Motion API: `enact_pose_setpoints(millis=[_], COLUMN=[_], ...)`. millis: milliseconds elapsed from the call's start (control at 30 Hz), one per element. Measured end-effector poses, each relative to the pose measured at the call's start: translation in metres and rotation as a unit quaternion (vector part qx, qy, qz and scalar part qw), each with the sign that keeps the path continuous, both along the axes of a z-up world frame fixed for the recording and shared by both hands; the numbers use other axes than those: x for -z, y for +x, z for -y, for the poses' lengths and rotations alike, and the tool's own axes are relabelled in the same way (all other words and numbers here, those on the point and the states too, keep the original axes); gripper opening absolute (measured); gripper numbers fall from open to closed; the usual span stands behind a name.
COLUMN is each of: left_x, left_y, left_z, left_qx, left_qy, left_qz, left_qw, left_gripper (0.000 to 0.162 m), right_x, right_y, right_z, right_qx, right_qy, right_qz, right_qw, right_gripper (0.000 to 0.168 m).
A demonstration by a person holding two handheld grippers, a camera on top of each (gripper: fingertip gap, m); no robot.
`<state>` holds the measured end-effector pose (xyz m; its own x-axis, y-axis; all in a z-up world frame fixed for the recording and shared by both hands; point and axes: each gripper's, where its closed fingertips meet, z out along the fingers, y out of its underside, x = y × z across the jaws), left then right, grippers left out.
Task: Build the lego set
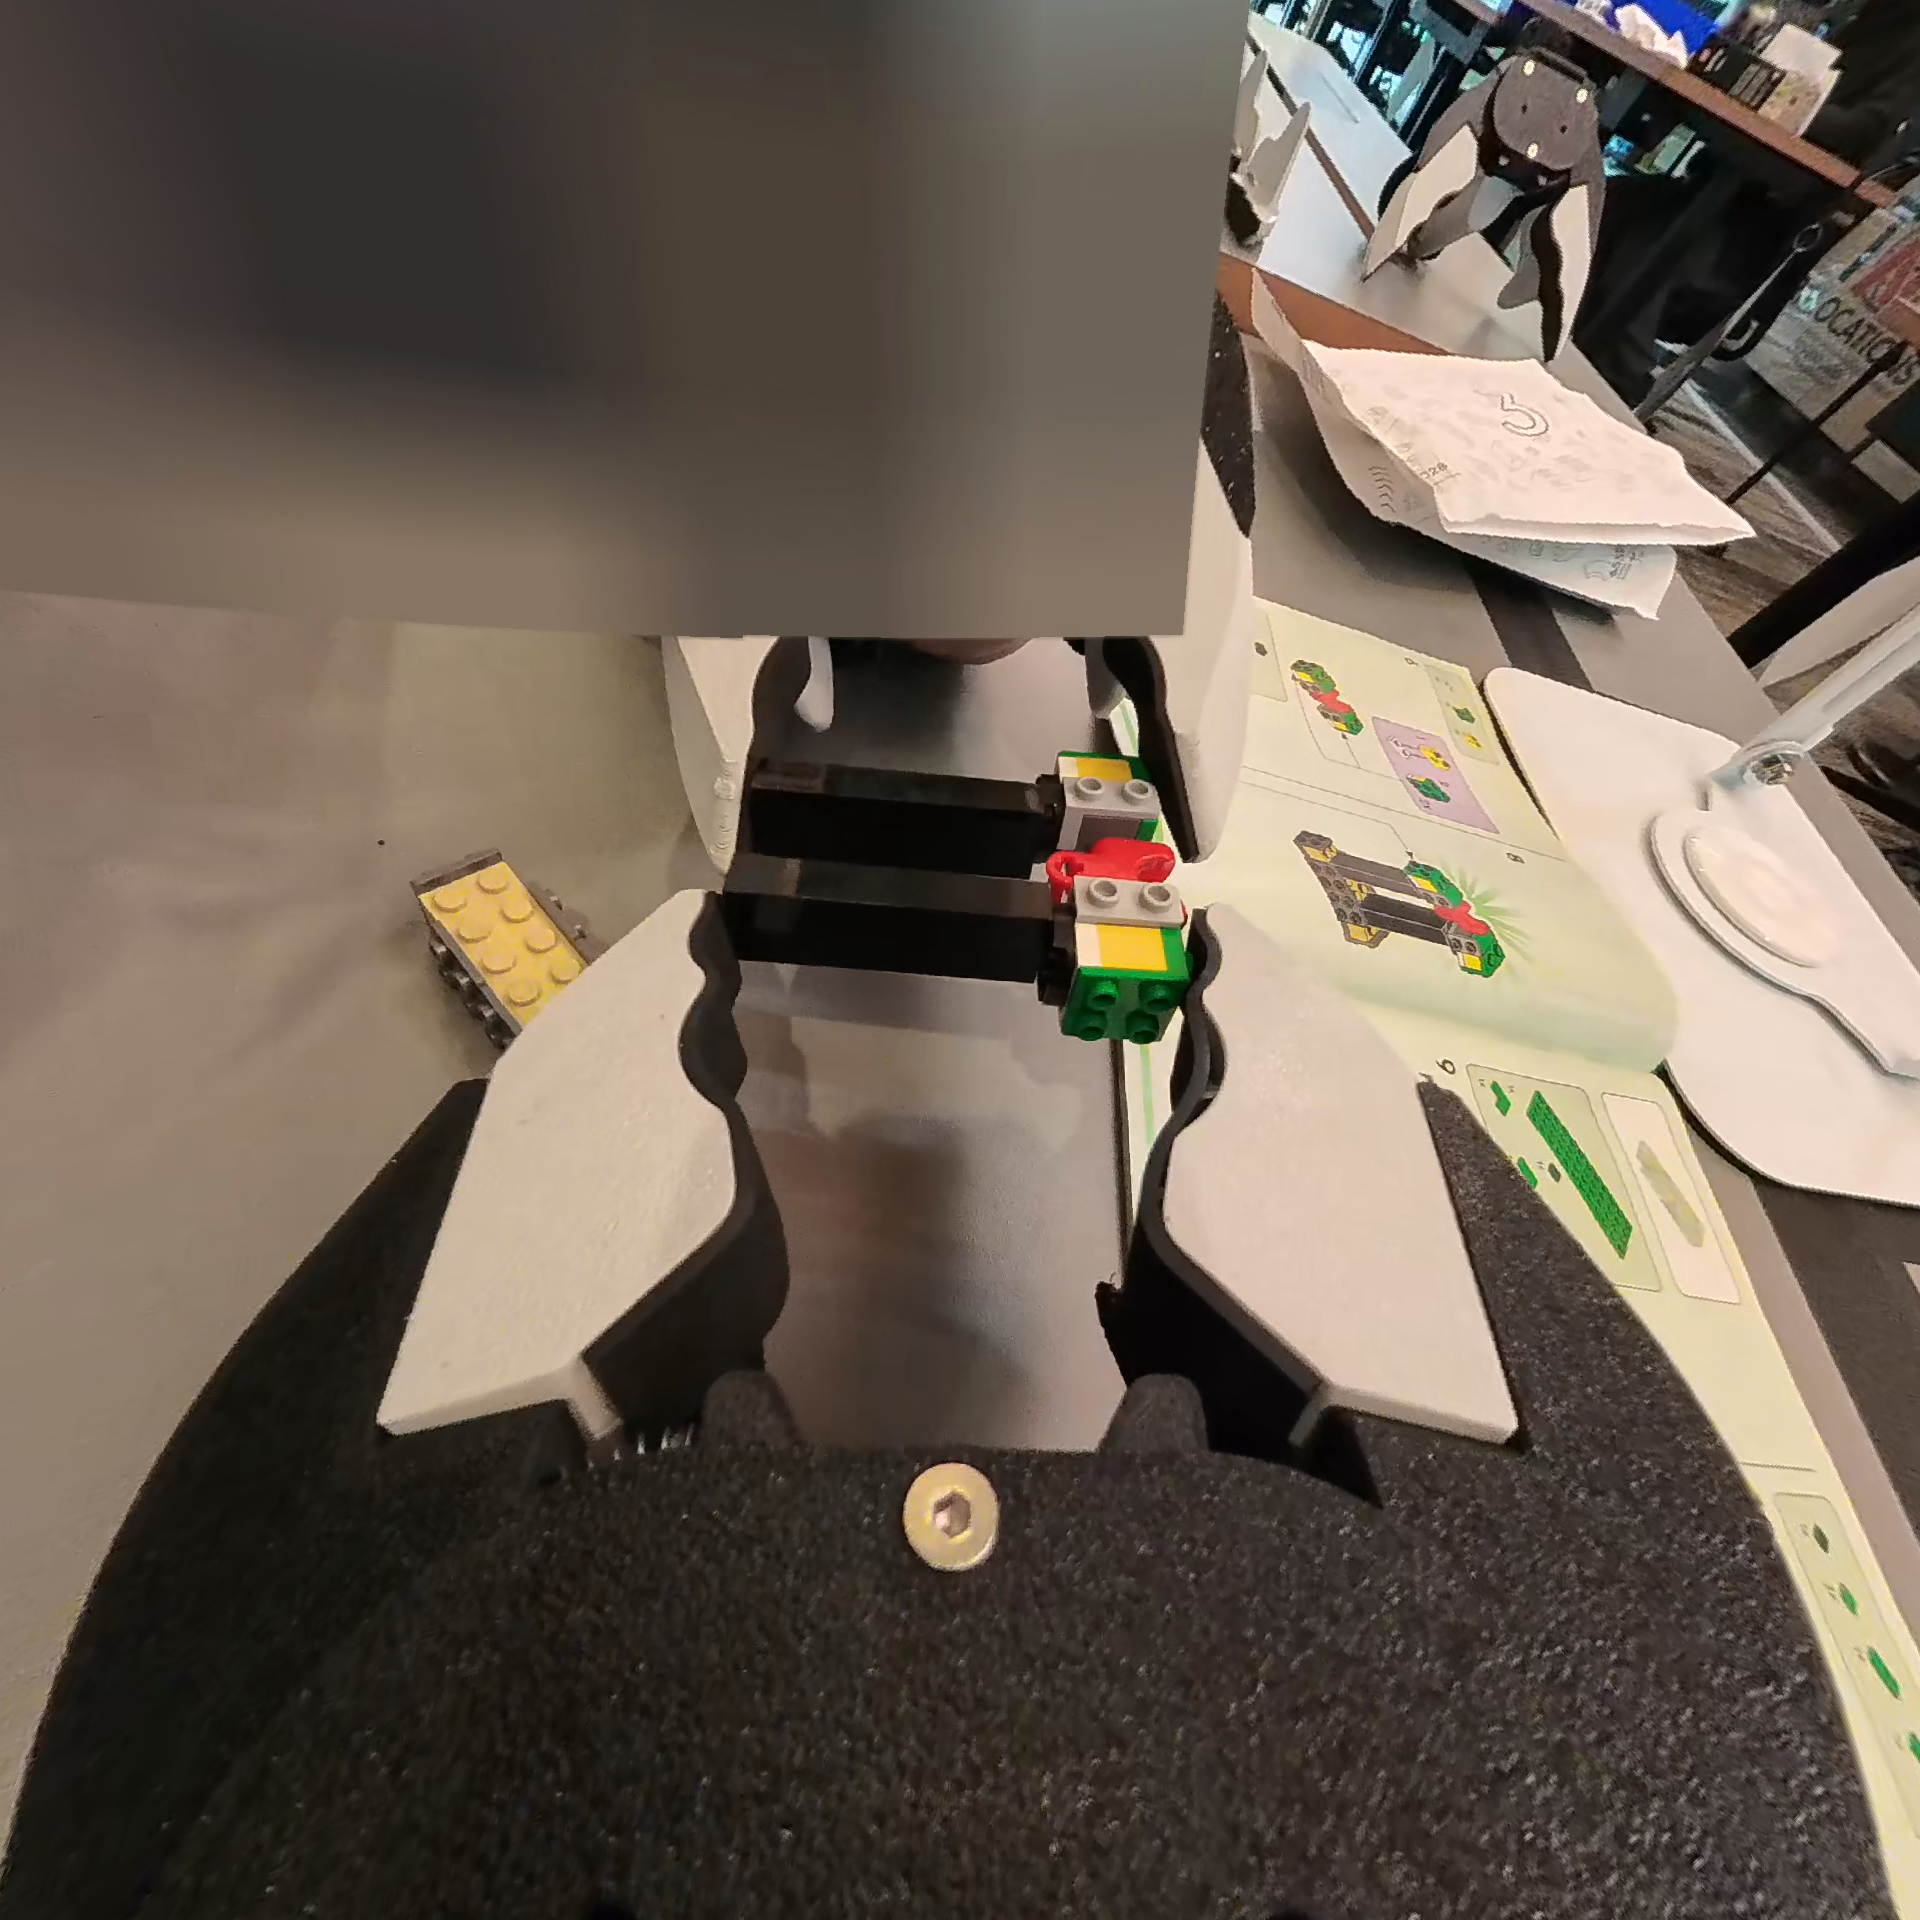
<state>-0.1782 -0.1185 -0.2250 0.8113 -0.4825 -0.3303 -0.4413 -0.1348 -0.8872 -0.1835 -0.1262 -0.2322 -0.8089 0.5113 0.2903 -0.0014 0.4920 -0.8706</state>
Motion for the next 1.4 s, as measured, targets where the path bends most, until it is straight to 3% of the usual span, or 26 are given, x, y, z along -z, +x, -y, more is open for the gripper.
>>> enact_pose_setpoints(millis=[1100,1333,1400], left_x=[0.002,-0.017,-0.027], left_y=[0.001,-0.011,-0.018], left_z=[-0.001,0.002,0.005], left_qx=[-0.007,-0.031,-0.040], left_qy=[-0.007,-0.017,-0.018], left_qz=[0.000,0.094,0.152], left_qw=[1.000,0.995,0.987], left_gripper=[0.078,0.087,0.083], right_x=[0.002,-0.005,-0.006], right_y=[-0.001,-0.005,-0.006], right_z=[-0.001,-0.005,-0.006], right_qx=[0.004,0.026,0.030], right_qy=[0.008,0.019,0.023], right_qz=[-0.003,-0.067,-0.079], right_qw=[1.000,0.997,0.996], right_gripper=[0.081,0.081,0.081])
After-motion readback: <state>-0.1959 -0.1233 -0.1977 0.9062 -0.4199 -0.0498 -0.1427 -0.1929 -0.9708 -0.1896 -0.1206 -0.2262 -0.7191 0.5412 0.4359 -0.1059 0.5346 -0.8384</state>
